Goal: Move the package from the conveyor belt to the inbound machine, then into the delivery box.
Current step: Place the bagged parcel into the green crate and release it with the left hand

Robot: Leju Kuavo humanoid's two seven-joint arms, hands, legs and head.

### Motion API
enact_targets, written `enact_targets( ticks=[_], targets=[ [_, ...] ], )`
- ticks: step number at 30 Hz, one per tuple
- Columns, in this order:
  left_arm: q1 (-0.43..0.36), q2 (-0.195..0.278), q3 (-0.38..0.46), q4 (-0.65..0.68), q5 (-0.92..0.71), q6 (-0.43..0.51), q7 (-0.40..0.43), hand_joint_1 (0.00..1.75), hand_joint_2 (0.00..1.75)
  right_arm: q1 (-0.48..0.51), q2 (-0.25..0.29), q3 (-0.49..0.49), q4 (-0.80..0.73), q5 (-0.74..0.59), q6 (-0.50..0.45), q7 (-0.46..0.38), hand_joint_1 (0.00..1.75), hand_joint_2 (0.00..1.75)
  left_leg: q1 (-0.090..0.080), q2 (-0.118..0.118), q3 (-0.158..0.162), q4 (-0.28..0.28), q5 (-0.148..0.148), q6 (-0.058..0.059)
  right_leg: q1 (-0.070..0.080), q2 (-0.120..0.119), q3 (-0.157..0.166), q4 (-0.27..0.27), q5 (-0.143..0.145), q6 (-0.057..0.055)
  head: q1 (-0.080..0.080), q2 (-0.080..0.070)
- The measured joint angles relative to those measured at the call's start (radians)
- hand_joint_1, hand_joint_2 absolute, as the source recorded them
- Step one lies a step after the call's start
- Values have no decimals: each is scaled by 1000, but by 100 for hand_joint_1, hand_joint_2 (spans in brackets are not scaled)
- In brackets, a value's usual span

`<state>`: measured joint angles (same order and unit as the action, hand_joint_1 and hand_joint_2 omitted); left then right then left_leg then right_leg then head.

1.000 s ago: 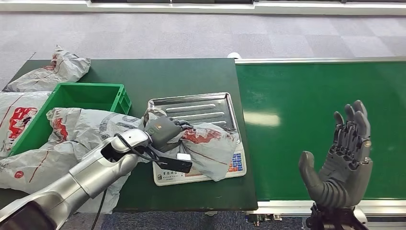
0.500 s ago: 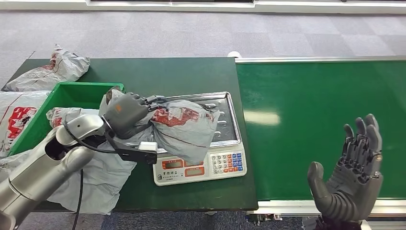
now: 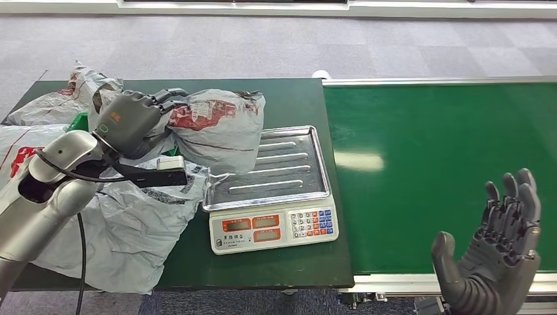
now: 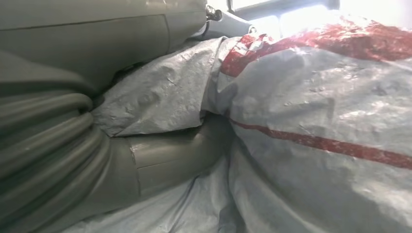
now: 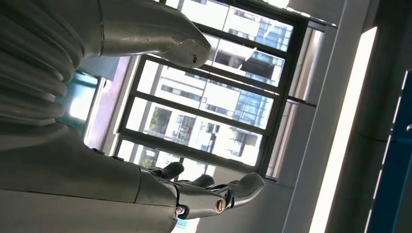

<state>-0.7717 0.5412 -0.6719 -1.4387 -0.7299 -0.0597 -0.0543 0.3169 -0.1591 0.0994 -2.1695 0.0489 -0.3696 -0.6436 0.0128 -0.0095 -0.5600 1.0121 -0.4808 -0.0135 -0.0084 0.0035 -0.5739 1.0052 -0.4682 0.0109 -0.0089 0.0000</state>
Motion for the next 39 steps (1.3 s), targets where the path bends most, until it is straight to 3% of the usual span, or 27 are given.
enact_targets(
  ticks=[4, 10, 26, 27, 31, 36, 39],
  targets=[
    [-21, 30, 79, 66, -24, 104, 45, 175, 175, 20, 0, -2, -18, 20, -8, 11, 0, 175, 0, 3, 0, 0, 0, 0, 1, 2, -2, 0, 1, -1, 0, 0],
    [-39, 79, 228, 214, -51, 125, 37, 175, 175, 30, 0, -7, -30, 18, 2, 15, 0, 175, 0, 5, 0, -1, 0, -2, 2, 4, -3, 1, 0, -2, 0, 0],
    [-15, 98, 438, 407, -78, 168, 77, 175, 175, 31, 2, -9, -42, 34, 34, 37, 0, 175, 0, 4, -2, -1, 1, -2, 1, 4, -5, 2, 1, -3, 0, 0],
    [-9, 97, 442, 414, -78, 168, 76, 167, 175, 31, 2, -9, -44, 35, 34, 37, 0, 175, 0, 4, -2, -1, 1, -2, 1, 4, -5, 2, 1, -4, 0, 0],
    [16, 91, 459, 442, -62, 166, 73, 55, 175, 32, 4, -9, -50, 42, 34, 39, 0, 175, 0, 5, -2, -1, 1, -2, 1, 4, -5, 2, 1, -4, 0, 0],
    [58, 80, 487, 473, -37, 164, 66, 45, 175, 34, 4, -13, -57, 45, 37, 41, 0, 175, 0, 5, -2, -1, 1, -2, 1, 4, -5, 2, 1, -4, 0, 0],
    [74, 76, 498, 484, -35, 164, 64, 17, 175, 34, 4, -15, -57, 45, 37, 41, 0, 175, 0, 5, -2, -1, 1, -2, 1, 4, -5, 2, 1, -4, 0, 0]
  ],
)
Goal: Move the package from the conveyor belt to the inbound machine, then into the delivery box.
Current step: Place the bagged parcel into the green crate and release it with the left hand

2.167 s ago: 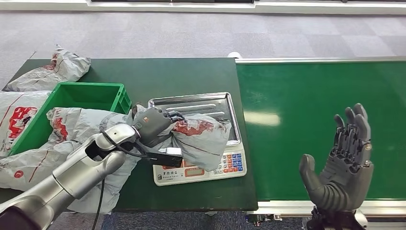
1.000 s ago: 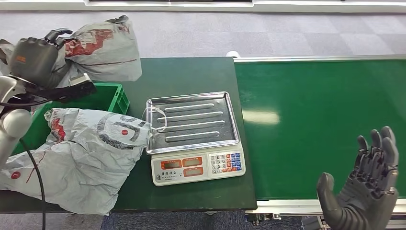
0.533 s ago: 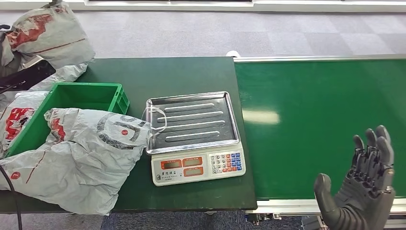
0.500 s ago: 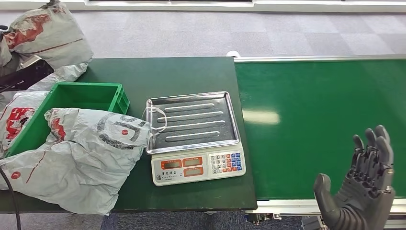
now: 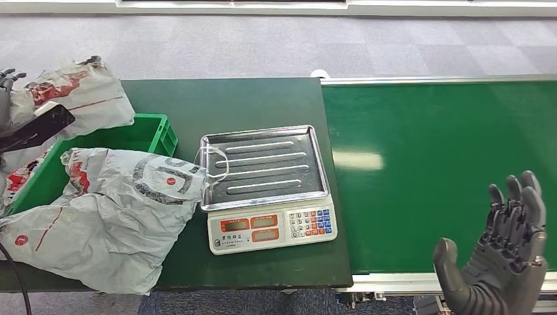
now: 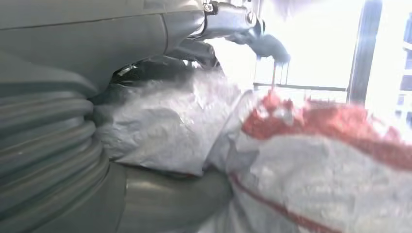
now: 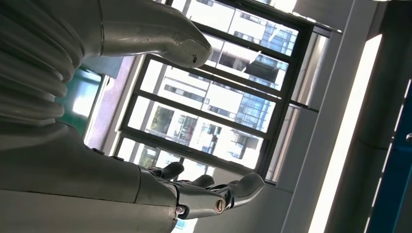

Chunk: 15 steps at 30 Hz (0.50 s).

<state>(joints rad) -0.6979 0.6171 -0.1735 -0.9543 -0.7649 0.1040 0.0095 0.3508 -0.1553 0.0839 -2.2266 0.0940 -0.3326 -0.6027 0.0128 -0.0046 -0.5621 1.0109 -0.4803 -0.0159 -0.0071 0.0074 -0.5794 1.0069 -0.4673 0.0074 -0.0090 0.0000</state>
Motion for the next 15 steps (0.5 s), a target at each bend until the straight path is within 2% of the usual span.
enact_targets(
  ticks=[2, 4, 15],
  targets=[
    [8, -2, 5, 4, 6, -2, 0, 0, 87, 0, 0, -1, 0, 0, 0, 0, 0, 175, 0, 0, 0, 0, 0, 0, 0, 0, 0, 0, 0, 0, 0, 0],
    [22, -6, 16, 6, 15, -5, 1, 0, 0, 0, 0, -2, 0, 0, 1, 0, 0, 175, 0, 0, 0, 0, 0, 0, 0, 0, 0, 0, 0, 0, 0, 0],
    [95, -44, 105, -10, 37, 22, 15, 0, 0, 5, 0, -2, -18, 12, 8, 14, 0, 175, 0, 0, 0, 0, 0, 0, 0, 0, -1, 0, 0, 0, 0, 0]
  ],
)
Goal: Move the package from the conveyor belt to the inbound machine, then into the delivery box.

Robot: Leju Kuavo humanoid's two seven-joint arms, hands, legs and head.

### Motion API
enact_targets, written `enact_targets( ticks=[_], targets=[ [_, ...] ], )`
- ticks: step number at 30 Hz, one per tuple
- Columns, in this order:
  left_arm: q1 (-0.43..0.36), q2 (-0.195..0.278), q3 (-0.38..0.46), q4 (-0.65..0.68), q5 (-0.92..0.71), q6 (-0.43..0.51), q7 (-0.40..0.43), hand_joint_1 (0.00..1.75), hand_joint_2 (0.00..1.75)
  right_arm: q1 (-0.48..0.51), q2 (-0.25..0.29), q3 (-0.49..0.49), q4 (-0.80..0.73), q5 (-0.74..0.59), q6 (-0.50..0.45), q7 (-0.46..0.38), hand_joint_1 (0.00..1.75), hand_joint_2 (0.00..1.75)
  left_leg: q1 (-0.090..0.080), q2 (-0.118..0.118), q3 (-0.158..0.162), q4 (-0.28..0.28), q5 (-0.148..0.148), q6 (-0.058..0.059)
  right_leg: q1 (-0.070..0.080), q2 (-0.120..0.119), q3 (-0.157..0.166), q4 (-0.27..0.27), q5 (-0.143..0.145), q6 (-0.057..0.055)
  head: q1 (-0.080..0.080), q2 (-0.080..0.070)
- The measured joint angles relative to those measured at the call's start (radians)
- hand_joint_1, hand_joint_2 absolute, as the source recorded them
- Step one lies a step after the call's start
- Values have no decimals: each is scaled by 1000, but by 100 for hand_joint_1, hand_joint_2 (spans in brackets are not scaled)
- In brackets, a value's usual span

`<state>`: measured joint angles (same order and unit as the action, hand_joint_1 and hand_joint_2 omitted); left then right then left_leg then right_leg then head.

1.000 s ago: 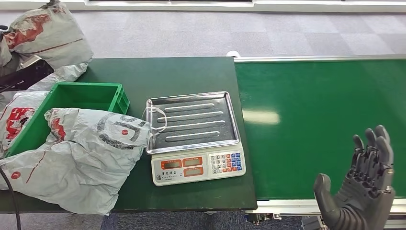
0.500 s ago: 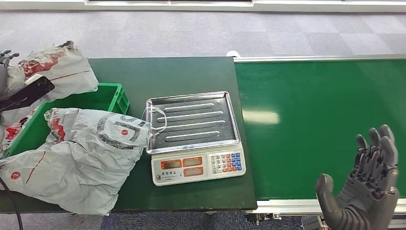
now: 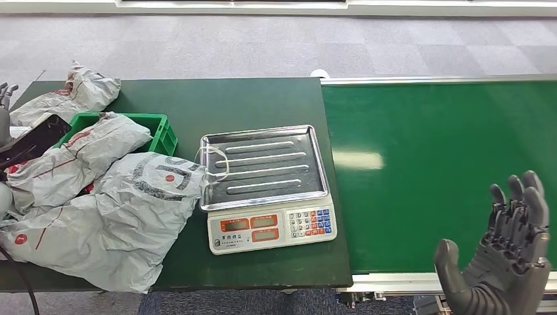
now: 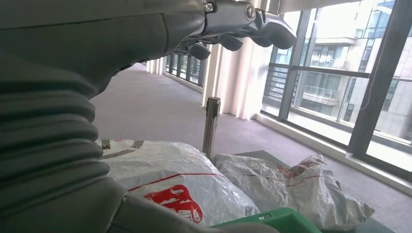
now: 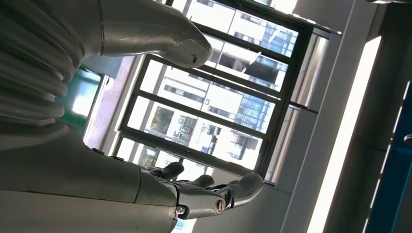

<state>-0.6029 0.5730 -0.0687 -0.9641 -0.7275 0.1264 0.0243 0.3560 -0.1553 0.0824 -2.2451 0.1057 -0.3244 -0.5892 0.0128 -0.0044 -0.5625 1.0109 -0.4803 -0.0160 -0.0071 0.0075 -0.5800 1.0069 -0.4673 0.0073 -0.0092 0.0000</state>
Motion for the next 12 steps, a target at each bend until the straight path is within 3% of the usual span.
enact_targets(
  ticks=[12],
  targets=[
    [32, -40, 68, -92, 1, 141, 2, 0, 0, 6, 24, -2, -19, 30, 29, 22, 0, 175, 0, 0, 0, 0, 0, 0, 0, 0, 0, 0, 0, 0, 0, 0]
  ],
)
